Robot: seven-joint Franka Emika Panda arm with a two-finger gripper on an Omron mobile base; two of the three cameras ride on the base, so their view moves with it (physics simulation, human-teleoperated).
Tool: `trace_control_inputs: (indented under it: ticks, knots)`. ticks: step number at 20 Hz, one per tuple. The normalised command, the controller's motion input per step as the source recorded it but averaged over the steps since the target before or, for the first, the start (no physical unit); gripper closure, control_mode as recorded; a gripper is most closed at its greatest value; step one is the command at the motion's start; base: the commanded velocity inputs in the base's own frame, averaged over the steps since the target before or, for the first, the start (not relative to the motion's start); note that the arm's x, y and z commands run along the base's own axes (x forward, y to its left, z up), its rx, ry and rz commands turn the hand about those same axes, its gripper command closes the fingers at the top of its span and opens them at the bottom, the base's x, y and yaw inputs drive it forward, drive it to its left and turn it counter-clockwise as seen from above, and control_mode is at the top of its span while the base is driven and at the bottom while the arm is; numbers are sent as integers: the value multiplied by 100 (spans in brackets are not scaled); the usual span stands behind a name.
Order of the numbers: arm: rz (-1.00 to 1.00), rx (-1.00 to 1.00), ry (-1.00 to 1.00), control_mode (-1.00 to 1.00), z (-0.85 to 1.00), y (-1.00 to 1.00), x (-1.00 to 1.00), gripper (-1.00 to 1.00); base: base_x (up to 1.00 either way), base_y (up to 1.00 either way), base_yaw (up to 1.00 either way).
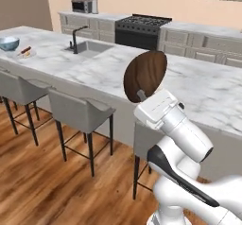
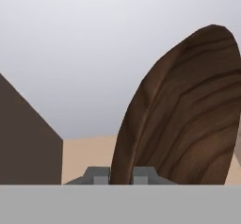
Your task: Take the smaller bowl and place it next to the appetizer plate on the dining counter , and place the larger bowl next to the plate with cooked food.
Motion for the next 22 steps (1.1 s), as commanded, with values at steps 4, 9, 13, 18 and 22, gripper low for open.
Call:
trace_control_inputs:
  ticks: [4,9,13,18,22]
  knots:
    - [0,0,0,100,0,0,0,100,44,100,-34]
    - [0,0,0,100,0,0,0,100,32,100,-26]
    - [0,0,0,100,0,0,0,100,35,100,-2]
    - [0,0,0,100,0,0,0,100,26,100,0]
    - [0,0,0,100,0,0,0,100,42,100,0]
